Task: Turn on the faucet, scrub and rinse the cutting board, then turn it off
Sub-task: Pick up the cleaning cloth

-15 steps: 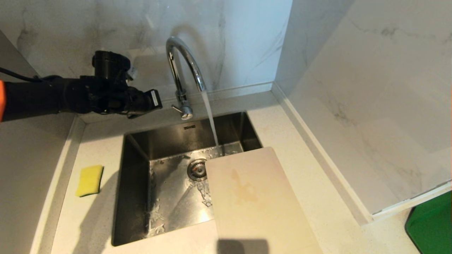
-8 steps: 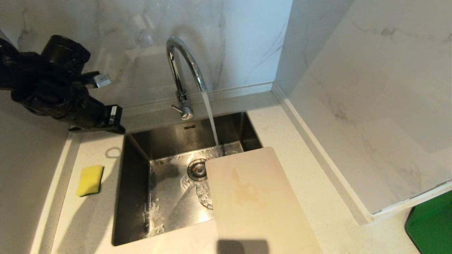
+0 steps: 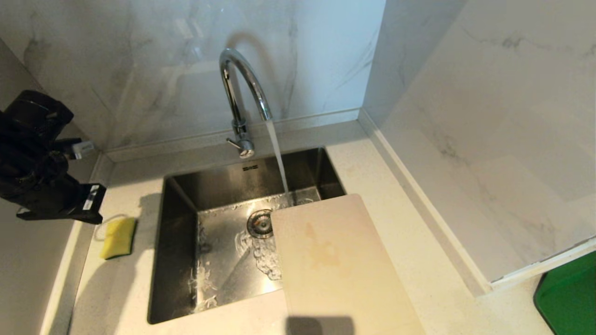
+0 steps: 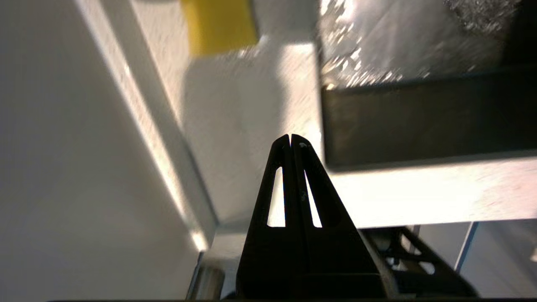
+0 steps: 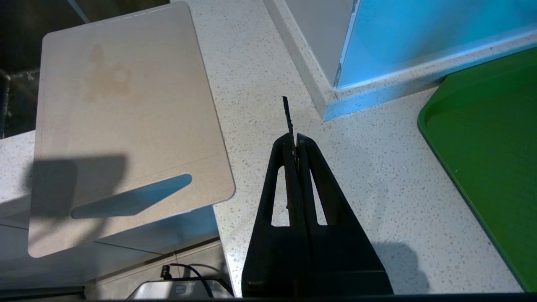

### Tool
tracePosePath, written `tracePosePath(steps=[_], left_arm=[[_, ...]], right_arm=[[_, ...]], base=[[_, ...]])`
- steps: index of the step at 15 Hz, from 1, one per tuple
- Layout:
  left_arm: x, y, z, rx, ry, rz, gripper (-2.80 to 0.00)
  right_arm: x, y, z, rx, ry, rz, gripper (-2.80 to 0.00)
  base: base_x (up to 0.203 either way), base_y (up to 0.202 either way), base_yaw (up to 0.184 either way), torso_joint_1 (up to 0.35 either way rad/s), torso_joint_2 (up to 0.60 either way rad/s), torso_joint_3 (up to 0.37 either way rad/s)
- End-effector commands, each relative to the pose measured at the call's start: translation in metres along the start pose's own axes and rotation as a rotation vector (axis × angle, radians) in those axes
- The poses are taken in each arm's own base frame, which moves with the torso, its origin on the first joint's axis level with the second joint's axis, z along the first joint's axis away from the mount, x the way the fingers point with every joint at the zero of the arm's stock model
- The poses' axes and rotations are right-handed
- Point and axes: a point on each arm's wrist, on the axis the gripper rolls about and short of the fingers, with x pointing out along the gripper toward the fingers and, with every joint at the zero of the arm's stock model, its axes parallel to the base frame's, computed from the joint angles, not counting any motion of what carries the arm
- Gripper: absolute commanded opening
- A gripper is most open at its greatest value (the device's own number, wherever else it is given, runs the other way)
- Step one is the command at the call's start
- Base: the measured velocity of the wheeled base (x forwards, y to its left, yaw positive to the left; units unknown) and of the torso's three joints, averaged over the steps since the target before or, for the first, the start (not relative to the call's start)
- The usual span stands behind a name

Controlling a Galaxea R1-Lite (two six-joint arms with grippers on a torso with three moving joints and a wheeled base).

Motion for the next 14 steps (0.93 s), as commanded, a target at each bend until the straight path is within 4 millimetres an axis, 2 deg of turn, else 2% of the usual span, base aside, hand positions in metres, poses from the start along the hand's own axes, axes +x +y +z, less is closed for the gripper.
tracePosePath(steps=[1, 10, 14], left_arm=[[0.011, 0.018, -0.013, -0.042, 0.069, 0.042, 0.00], [0.056, 0.026, -0.015, -0.095, 0.175, 0.068, 0.00], [0.084, 0.027, -0.011, -0.105, 0.188, 0.073, 0.00]], right_arm=[[0.000, 0.000, 0.000, 0.000, -0.002, 0.001, -2.80], [0.000, 0.000, 0.000, 0.000, -0.002, 0.001, -2.80], [0.000, 0.000, 0.000, 0.000, -0.002, 0.001, -2.80]], base=[[0.000, 0.000, 0.000, 0.000, 0.00, 0.000], [0.000, 0.000, 0.000, 0.000, 0.00, 0.000], [0.000, 0.000, 0.000, 0.000, 0.00, 0.000]])
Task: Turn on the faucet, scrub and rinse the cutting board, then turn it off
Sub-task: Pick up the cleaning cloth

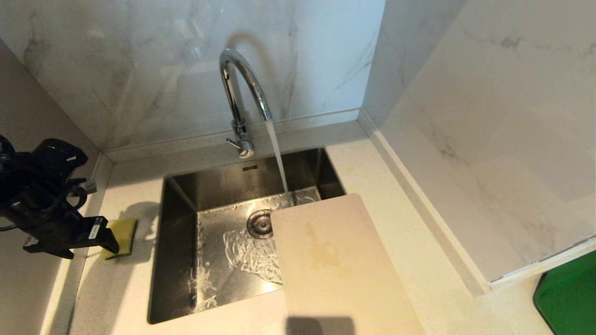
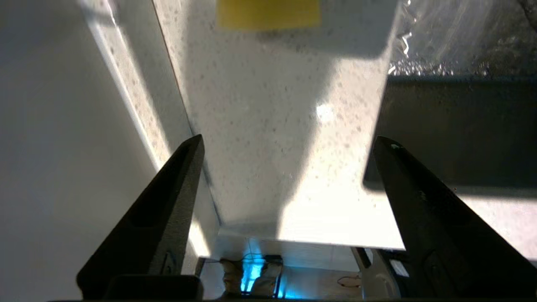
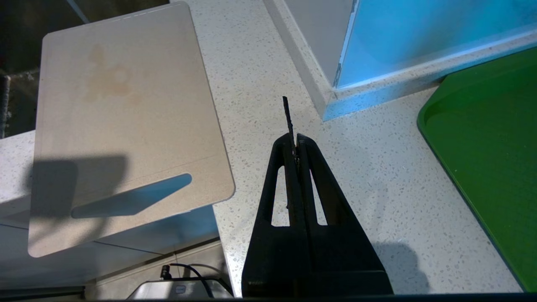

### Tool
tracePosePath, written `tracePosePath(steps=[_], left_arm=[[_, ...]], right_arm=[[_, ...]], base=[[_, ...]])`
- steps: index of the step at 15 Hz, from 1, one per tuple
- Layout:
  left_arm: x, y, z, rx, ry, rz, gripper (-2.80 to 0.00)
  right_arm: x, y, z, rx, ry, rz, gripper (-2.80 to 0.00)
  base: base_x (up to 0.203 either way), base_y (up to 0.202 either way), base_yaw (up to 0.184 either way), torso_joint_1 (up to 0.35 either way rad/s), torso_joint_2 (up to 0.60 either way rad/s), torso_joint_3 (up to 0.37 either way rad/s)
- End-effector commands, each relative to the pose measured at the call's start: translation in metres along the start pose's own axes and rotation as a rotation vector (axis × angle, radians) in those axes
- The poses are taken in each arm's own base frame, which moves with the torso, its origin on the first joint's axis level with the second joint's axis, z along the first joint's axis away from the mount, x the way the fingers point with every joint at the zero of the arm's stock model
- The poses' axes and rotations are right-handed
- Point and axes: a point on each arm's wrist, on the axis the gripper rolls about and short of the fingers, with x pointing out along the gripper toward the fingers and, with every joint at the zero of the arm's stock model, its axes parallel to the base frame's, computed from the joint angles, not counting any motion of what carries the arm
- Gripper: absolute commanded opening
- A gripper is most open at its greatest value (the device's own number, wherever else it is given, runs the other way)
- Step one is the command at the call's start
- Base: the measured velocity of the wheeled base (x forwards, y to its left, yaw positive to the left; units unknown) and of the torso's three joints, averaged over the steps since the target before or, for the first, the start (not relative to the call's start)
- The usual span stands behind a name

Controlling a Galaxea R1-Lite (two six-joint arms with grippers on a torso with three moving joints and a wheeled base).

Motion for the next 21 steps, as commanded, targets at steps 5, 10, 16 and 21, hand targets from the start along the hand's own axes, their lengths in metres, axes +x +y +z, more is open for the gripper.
tracePosePath(steps=[5, 10, 16, 21], left_arm=[[0.037, 0.012, 0.015, -0.050, 0.045, -0.021, 0.00], [0.046, 0.018, 0.022, -0.071, 0.050, -0.018, 0.00], [0.062, 0.020, 0.028, -0.079, 0.058, -0.020, 0.00], [0.066, 0.017, 0.034, -0.077, 0.043, -0.101, 0.00]], right_arm=[[0.000, 0.000, 0.000, 0.000, -0.001, -0.001, -2.80], [0.000, 0.000, 0.000, 0.001, -0.002, 0.000, -2.80], [0.000, 0.000, 0.000, 0.000, -0.002, -0.001, -2.80], [0.000, 0.000, 0.000, 0.001, -0.002, 0.000, -2.80]], base=[[0.000, 0.000, 0.000, 0.000, 0.00, 0.000], [0.000, 0.000, 0.000, 0.000, 0.00, 0.000], [0.000, 0.000, 0.000, 0.000, 0.00, 0.000], [0.000, 0.000, 0.000, 0.000, 0.00, 0.000]])
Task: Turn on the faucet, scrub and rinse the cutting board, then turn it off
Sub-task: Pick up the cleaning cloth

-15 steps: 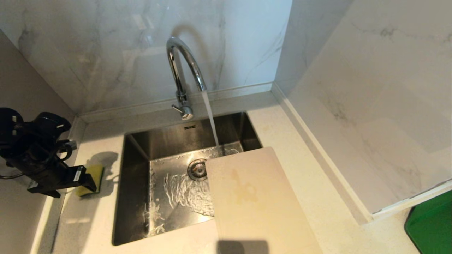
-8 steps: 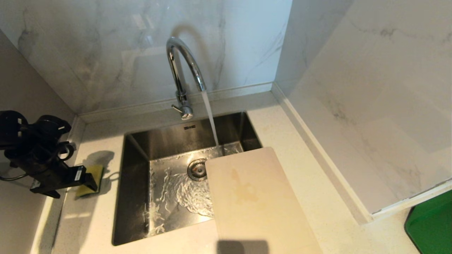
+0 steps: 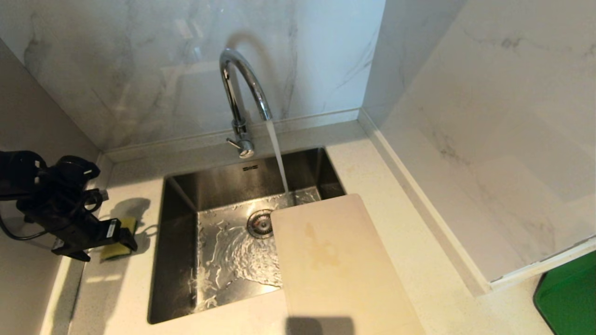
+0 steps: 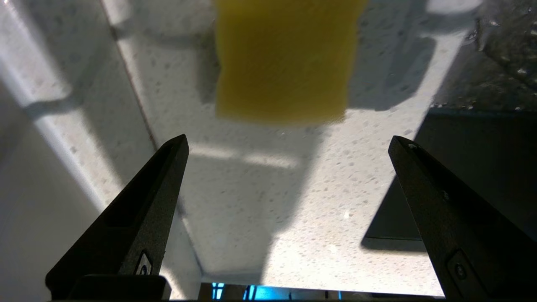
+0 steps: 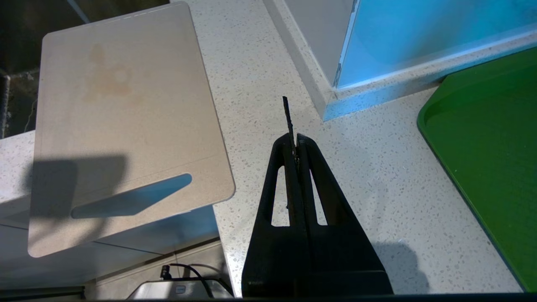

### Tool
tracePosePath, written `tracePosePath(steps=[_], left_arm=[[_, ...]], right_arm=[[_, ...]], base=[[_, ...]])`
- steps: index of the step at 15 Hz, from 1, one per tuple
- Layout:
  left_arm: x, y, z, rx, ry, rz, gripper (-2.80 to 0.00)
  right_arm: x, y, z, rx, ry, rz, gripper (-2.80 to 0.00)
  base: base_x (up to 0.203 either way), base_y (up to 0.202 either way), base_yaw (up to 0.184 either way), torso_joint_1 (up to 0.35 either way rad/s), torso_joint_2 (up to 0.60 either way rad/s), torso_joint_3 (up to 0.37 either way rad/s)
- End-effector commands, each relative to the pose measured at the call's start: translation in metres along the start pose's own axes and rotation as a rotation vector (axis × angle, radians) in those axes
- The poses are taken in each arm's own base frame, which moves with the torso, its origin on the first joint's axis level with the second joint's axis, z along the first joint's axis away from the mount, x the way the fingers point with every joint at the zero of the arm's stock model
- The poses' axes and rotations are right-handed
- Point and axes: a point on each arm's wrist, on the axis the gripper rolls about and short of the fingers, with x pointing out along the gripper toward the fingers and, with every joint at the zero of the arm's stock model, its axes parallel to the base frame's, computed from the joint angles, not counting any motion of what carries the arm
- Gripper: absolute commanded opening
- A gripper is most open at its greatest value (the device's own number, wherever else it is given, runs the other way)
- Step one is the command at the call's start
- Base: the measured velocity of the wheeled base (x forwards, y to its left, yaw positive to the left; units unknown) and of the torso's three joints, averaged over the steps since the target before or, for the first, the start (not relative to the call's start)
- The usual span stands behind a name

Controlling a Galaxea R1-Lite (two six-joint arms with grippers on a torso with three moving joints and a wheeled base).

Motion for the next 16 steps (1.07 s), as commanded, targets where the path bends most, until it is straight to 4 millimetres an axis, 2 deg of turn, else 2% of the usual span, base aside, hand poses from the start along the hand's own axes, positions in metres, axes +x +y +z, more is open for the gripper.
tracePosePath(steps=[1, 16], left_arm=[[0.004, -0.001, 0.004, 0.002, -0.002, -0.014, 0.00], [0.021, 0.001, 0.029, 0.037, -0.045, -0.020, 0.00]], right_arm=[[0.000, 0.000, 0.000, 0.000, -0.002, 0.001, -2.80], [0.000, 0.000, 0.000, 0.001, -0.002, 0.000, -2.80]], base=[[0.000, 0.000, 0.000, 0.000, 0.00, 0.000], [0.000, 0.000, 0.000, 0.000, 0.00, 0.000]])
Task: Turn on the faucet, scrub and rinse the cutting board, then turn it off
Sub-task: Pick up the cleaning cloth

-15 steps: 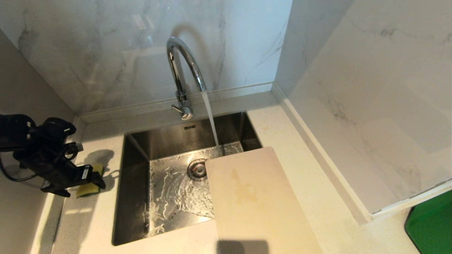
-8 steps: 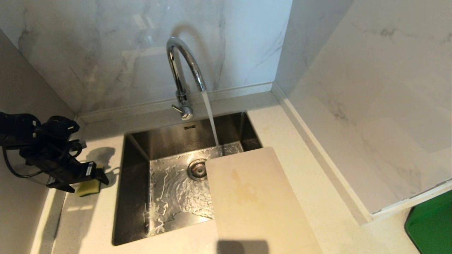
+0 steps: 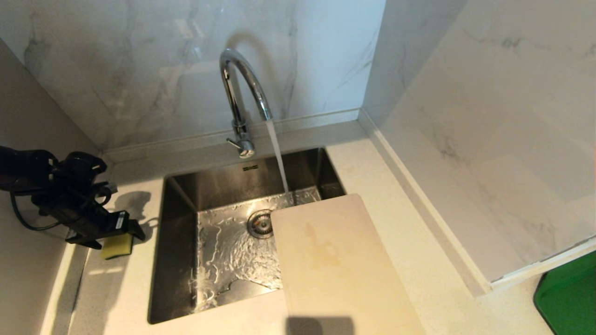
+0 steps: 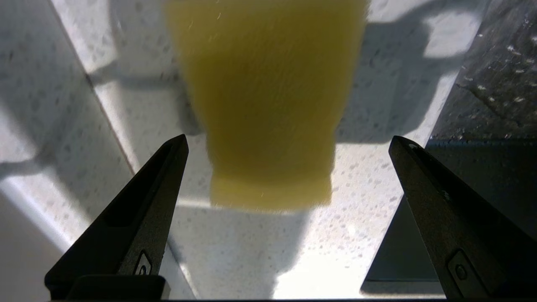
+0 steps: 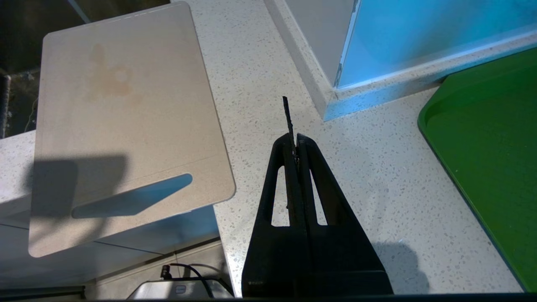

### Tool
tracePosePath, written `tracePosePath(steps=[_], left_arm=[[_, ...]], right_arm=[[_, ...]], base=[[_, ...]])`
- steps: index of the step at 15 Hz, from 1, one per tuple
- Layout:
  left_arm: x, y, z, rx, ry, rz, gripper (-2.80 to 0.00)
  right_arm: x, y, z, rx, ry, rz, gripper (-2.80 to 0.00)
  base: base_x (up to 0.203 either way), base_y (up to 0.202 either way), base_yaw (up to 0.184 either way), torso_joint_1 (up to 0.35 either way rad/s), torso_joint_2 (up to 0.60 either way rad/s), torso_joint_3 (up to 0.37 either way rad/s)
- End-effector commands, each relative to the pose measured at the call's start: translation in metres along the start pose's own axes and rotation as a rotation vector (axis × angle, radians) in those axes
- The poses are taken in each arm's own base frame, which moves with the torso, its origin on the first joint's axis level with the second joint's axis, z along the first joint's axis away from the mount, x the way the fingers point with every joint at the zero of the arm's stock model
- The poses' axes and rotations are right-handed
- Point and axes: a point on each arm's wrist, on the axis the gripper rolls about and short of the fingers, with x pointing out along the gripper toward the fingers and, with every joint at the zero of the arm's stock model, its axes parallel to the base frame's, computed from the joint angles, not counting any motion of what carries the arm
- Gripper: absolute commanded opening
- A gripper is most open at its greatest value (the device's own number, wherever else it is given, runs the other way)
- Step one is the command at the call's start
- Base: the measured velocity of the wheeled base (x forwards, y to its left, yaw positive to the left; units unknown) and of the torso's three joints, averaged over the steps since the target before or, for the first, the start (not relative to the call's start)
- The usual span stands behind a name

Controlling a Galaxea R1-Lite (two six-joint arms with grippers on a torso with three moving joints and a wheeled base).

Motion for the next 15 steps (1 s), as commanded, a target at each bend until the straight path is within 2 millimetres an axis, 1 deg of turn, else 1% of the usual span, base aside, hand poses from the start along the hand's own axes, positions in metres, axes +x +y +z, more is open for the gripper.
tracePosePath(steps=[1, 3, 4, 9, 11, 14, 15], left_arm=[[0.005, 0.000, 0.002, -0.002, 0.002, -0.001, 0.00], [0.007, 0.000, 0.004, -0.002, -0.003, -0.001, 0.00], [0.008, 0.000, 0.006, -0.001, -0.007, -0.002, -2.80], [0.013, 0.000, 0.005, -0.004, 0.004, -0.018, -2.80], [0.012, 0.000, 0.005, -0.004, 0.000, -0.018, -2.80], [-0.010, -0.001, 0.008, 0.004, -0.052, -0.023, -2.80], [-0.021, -0.002, 0.009, 0.010, -0.078, -0.025, -2.80]], right_arm=[[0.000, 0.000, 0.000, 0.000, -0.002, 0.000, -2.80], [0.000, 0.000, 0.000, 0.000, -0.002, 0.000, -2.80], [0.000, 0.000, 0.000, 0.001, -0.002, 0.000, -2.80], [0.000, 0.000, 0.000, 0.001, -0.002, 0.000, -2.80], [0.000, 0.000, 0.000, 0.001, -0.001, 0.000, -2.80], [0.000, 0.000, 0.000, 0.000, -0.002, 0.000, -2.80], [0.000, 0.000, 0.000, 0.000, -0.002, 0.000, -2.80]], base=[[0.000, 0.000, 0.000, 0.000, 0.00, 0.000], [0.000, 0.000, 0.000, 0.000, 0.00, 0.000], [0.000, 0.000, 0.000, 0.000, 0.00, 0.000], [0.000, 0.000, 0.000, 0.000, 0.00, 0.000], [0.000, 0.000, 0.000, 0.000, 0.00, 0.000], [0.000, 0.000, 0.000, 0.000, 0.00, 0.000], [0.000, 0.000, 0.000, 0.000, 0.00, 0.000]])
